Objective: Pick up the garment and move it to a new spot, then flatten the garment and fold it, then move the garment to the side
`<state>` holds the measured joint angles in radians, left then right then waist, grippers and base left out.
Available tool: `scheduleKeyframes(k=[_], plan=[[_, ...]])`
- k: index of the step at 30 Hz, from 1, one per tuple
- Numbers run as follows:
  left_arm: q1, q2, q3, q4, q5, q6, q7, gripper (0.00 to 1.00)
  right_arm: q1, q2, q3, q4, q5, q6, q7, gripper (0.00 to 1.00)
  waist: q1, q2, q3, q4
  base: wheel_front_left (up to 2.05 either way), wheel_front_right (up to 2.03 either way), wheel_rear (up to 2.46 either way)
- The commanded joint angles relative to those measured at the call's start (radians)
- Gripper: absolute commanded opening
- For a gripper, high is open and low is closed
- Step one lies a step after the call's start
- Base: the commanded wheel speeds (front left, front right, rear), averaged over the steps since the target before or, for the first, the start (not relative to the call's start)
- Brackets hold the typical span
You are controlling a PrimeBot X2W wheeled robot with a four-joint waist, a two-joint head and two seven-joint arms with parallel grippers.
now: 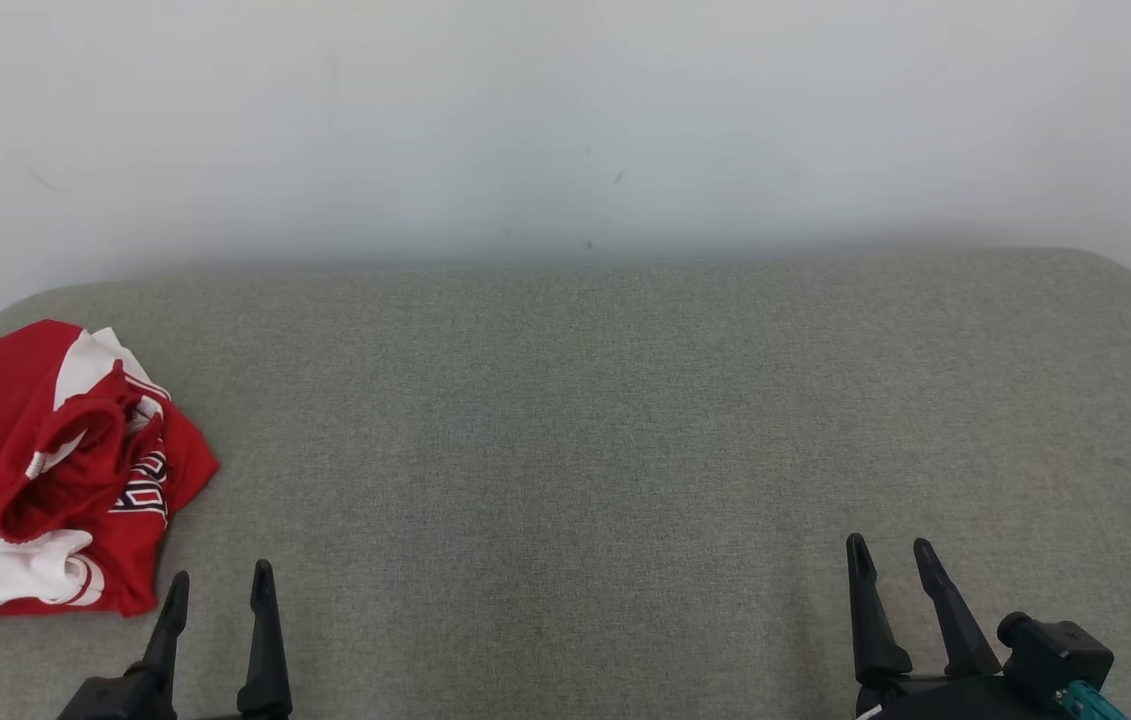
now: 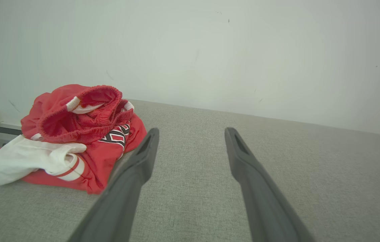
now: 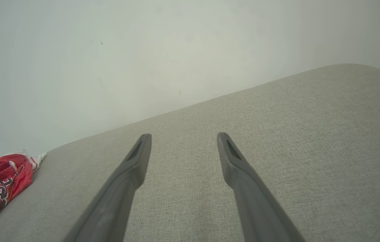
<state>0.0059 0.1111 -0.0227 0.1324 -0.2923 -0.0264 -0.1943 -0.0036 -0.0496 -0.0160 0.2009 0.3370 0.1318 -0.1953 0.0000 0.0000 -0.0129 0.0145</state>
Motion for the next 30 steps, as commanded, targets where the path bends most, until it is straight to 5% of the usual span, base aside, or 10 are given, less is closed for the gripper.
scheduleKeyframes(k=[1,30], plan=[[0.008,0.008,-0.002,-0.010,0.031,0.004,-0.012,1.00,0.005,-0.001,0.002,-0.006,-0.032,-0.002,-0.011,1.00,0.0000,0.0000,-0.001,0.001,0.00,0.00,0.00],[0.028,0.007,-0.006,-0.024,0.243,0.017,-0.066,1.00,0.024,-0.001,0.011,-0.015,-0.249,-0.002,-0.064,1.00,0.0000,0.0000,0.000,0.005,0.00,0.00,0.00]])
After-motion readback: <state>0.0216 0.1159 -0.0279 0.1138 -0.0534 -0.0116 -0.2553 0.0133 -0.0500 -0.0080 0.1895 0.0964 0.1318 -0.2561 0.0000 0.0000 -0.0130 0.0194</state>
